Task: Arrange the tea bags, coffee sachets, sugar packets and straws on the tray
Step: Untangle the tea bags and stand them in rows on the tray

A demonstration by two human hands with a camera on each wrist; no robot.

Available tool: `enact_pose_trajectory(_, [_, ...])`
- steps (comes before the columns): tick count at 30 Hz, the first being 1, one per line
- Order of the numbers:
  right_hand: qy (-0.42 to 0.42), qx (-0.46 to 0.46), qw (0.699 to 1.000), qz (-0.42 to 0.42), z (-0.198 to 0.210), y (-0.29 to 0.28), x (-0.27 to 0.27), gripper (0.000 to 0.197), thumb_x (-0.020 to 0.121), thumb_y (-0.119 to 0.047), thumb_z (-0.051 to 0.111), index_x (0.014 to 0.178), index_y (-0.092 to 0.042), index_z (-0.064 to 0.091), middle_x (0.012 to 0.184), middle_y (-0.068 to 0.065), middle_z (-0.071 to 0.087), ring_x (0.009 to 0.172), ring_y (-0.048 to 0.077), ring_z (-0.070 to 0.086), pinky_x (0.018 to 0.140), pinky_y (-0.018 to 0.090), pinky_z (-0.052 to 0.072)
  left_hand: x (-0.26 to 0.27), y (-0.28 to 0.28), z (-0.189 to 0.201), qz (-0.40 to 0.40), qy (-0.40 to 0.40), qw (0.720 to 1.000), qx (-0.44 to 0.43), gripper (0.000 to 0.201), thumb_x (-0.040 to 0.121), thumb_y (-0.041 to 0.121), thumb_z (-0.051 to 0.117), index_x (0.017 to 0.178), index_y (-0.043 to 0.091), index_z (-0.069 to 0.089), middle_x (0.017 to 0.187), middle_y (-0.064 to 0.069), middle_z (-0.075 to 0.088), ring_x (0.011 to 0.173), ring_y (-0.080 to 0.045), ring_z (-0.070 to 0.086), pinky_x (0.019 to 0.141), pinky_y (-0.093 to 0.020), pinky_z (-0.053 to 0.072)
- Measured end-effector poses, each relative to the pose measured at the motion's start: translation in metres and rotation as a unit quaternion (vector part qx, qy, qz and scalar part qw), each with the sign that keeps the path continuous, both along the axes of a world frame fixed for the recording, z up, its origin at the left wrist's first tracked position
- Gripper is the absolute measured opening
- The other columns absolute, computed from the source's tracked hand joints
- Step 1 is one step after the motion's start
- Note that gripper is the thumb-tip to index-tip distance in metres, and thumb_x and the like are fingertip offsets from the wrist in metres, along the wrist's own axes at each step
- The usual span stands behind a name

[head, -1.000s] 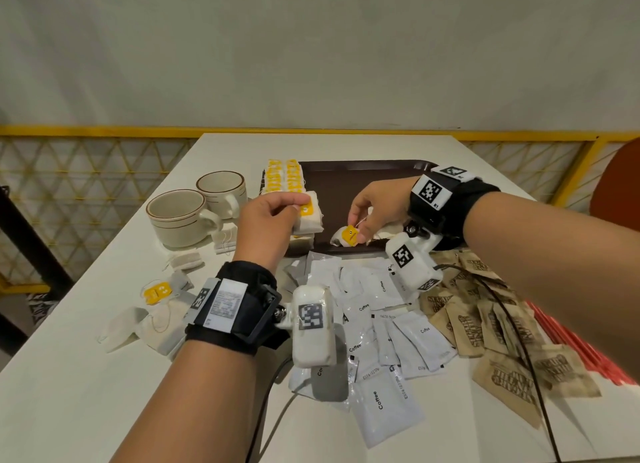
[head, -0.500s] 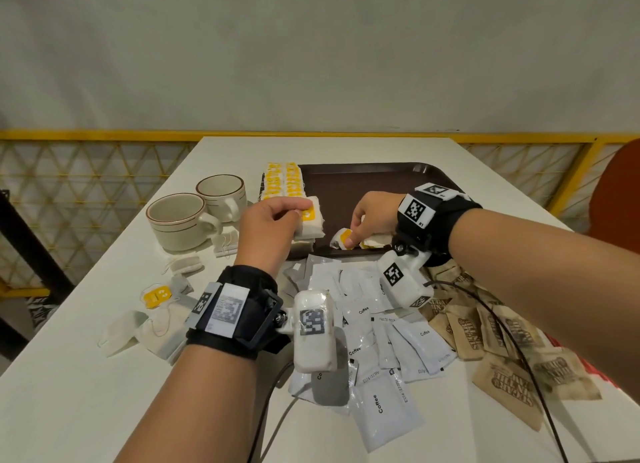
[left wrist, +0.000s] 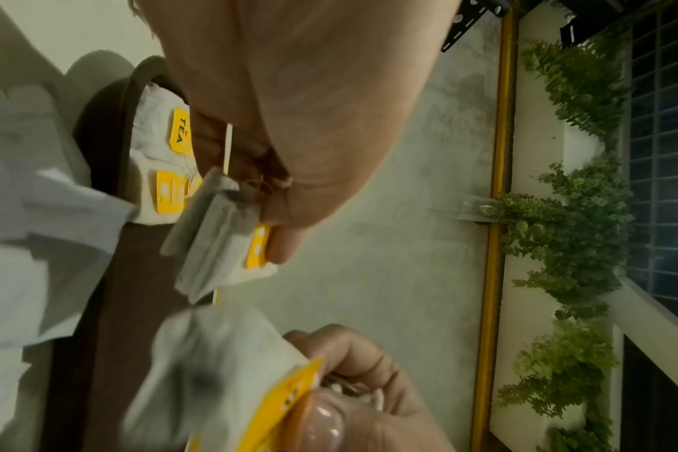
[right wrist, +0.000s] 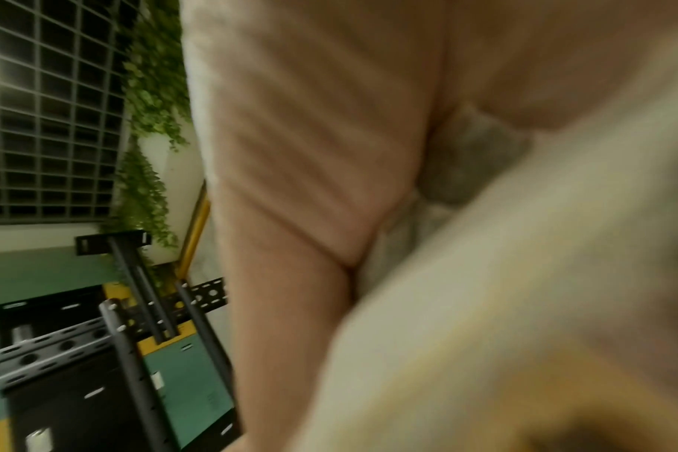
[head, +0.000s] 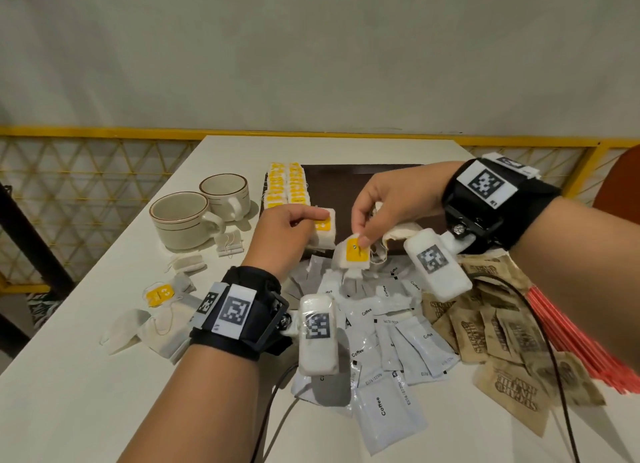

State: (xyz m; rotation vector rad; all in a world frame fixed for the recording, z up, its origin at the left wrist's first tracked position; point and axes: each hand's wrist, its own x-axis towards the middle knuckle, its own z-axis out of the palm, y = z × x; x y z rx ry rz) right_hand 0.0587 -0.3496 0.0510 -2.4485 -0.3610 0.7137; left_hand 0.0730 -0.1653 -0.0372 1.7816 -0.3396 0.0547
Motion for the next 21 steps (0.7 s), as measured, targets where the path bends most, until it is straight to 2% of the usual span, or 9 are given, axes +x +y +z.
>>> enact_pose_trajectory(3, [-0.024, -0.035, 0.999, 0.026, 0.001, 0.008, -0.004, 0.004, 0.078, -0.021, 0.077, 0.079, -0.020, 0.073, 0.077, -0.003, 0.067, 0.072, 0.012, 0.057, 0.074, 0.028, 0.046, -0.007, -0.005, 0.004, -0.067, 0.016, 0.998, 0.007, 0.031, 0.091, 0.008, 0.050, 0.082, 0.024, 0.075, 0.079, 0.013, 0.068, 0.073, 0.004, 0.057, 0.066, -0.008, 0.043])
enact_pose_trajectory(5, [-0.043, -0.038, 0.998, 0.019, 0.001, 0.010, -0.003, 0.005, 0.077, -0.024, 0.077, 0.078, -0.020, 0.074, 0.077, -0.004, 0.066, 0.073, 0.011, 0.056, 0.078, 0.031, 0.044, -0.011, -0.005, 0.006, -0.103, 0.038, 0.994, 0.005, 0.030, 0.093, 0.018, 0.054, 0.074, 0.028, 0.075, 0.075, 0.017, 0.068, 0.078, 0.000, 0.059, 0.073, -0.018, 0.045])
enact_pose_trajectory(8, [-0.059, -0.020, 0.998, 0.006, -0.002, 0.009, -0.004, 0.013, 0.078, -0.024, 0.077, 0.086, -0.013, 0.074, 0.081, 0.002, 0.065, 0.076, 0.012, 0.054, 0.080, 0.032, 0.042, -0.010, -0.003, 0.004, -0.131, 0.035, 0.991, 0.014, 0.013, 0.087, 0.024, 0.066, 0.080, 0.021, 0.077, 0.087, 0.003, 0.074, 0.094, -0.019, 0.066, 0.090, -0.034, 0.050])
enact_pose_trajectory(10, [-0.058, 0.006, 0.998, 0.000, -0.006, 0.006, -0.007, 0.015, 0.080, -0.022, 0.076, 0.089, -0.010, 0.074, 0.082, 0.004, 0.066, 0.076, 0.011, 0.055, 0.082, 0.033, 0.044, -0.008, 0.000, 0.003, -0.143, 0.026, 0.989, 0.024, 0.008, 0.083, 0.021, 0.070, 0.082, 0.016, 0.077, 0.092, -0.008, 0.074, 0.096, -0.026, 0.067, 0.094, -0.040, 0.051])
enact_pose_trajectory(13, [-0.089, 0.039, 0.995, -0.021, -0.016, 0.000, -0.011, 0.007, 0.080, -0.023, 0.074, 0.084, -0.016, 0.076, 0.081, -0.002, 0.069, 0.078, 0.006, 0.059, 0.092, 0.036, 0.046, -0.006, 0.004, 0.003, -0.173, 0.034, 0.984, 0.026, 0.004, 0.079, 0.018, 0.074, 0.080, 0.014, 0.076, 0.088, -0.003, 0.075, 0.087, -0.015, 0.067, 0.087, -0.032, 0.049])
enact_pose_trajectory(15, [-0.099, 0.075, 0.991, -0.040, -0.021, -0.003, -0.014, 0.003, 0.081, -0.021, 0.073, 0.080, -0.019, 0.075, 0.083, 0.000, 0.070, 0.082, 0.010, 0.060, 0.097, 0.040, 0.046, -0.006, 0.005, 0.003, -0.197, 0.040, 0.979, 0.033, 0.018, 0.073, 0.028, 0.079, 0.086, 0.016, 0.077, 0.093, 0.000, 0.075, 0.095, -0.014, 0.067, 0.093, -0.032, 0.047])
enact_pose_trajectory(17, [-0.094, 0.104, 0.989, -0.050, -0.023, -0.004, -0.017, 0.004, 0.082, -0.017, 0.072, 0.079, -0.019, 0.075, 0.083, 0.002, 0.070, 0.082, 0.012, 0.061, 0.094, 0.039, 0.048, -0.005, 0.005, 0.001, -0.201, 0.043, 0.978, 0.045, 0.027, 0.069, 0.032, 0.082, 0.090, 0.017, 0.077, 0.098, 0.001, 0.074, 0.100, -0.016, 0.066, 0.096, -0.036, 0.048])
enact_pose_trajectory(18, [-0.095, 0.108, 0.988, -0.052, -0.024, -0.004, -0.017, 0.005, 0.082, -0.016, 0.072, 0.079, -0.019, 0.074, 0.083, 0.002, 0.070, 0.081, 0.012, 0.061, 0.092, 0.037, 0.048, -0.004, 0.004, 0.000, -0.195, 0.044, 0.979, 0.051, 0.023, 0.070, 0.029, 0.082, 0.089, 0.017, 0.076, 0.096, 0.000, 0.074, 0.097, -0.016, 0.067, 0.095, -0.037, 0.049])
enact_pose_trajectory(21, [-0.126, 0.113, 0.982, -0.082, -0.029, -0.002, -0.019, 0.004, 0.083, -0.020, 0.073, 0.081, -0.017, 0.072, 0.082, 0.001, 0.069, 0.077, 0.010, 0.059, 0.082, 0.031, 0.047, -0.003, 0.003, -0.001, -0.154, 0.032, 0.986, 0.052, 0.003, 0.078, 0.016, 0.076, 0.076, 0.018, 0.076, 0.079, -0.003, 0.072, 0.073, -0.015, 0.062, 0.075, -0.030, 0.050])
